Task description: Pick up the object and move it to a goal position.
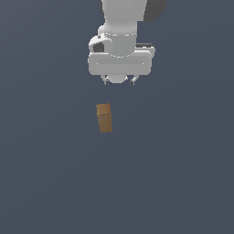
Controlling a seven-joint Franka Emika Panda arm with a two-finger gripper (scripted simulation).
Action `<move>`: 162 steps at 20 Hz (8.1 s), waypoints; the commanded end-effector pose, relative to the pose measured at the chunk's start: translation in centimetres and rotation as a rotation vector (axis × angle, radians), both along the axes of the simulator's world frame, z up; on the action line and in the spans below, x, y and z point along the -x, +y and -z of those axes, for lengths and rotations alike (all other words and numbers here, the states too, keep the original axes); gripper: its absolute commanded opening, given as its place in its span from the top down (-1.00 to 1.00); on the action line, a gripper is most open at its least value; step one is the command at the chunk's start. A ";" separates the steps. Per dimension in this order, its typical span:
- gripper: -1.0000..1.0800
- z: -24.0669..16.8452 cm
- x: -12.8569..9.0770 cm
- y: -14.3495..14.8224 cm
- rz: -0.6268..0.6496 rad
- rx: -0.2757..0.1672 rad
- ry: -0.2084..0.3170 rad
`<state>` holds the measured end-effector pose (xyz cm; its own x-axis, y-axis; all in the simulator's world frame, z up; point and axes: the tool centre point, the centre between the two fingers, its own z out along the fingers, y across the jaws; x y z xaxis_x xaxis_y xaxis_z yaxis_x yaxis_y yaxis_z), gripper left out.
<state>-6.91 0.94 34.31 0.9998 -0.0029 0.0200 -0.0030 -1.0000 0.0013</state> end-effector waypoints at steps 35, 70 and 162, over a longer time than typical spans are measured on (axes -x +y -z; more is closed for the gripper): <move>-0.92 12.4 2.1 -6.8 -0.103 -0.004 0.017; 1.00 20.0 3.0 -7.7 -0.138 0.000 0.020; 1.00 -21.2 -10.1 -11.3 -0.138 0.000 0.020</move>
<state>3.32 -10.38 54.90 0.9909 0.1346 -0.0100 0.1345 -0.9909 -0.0028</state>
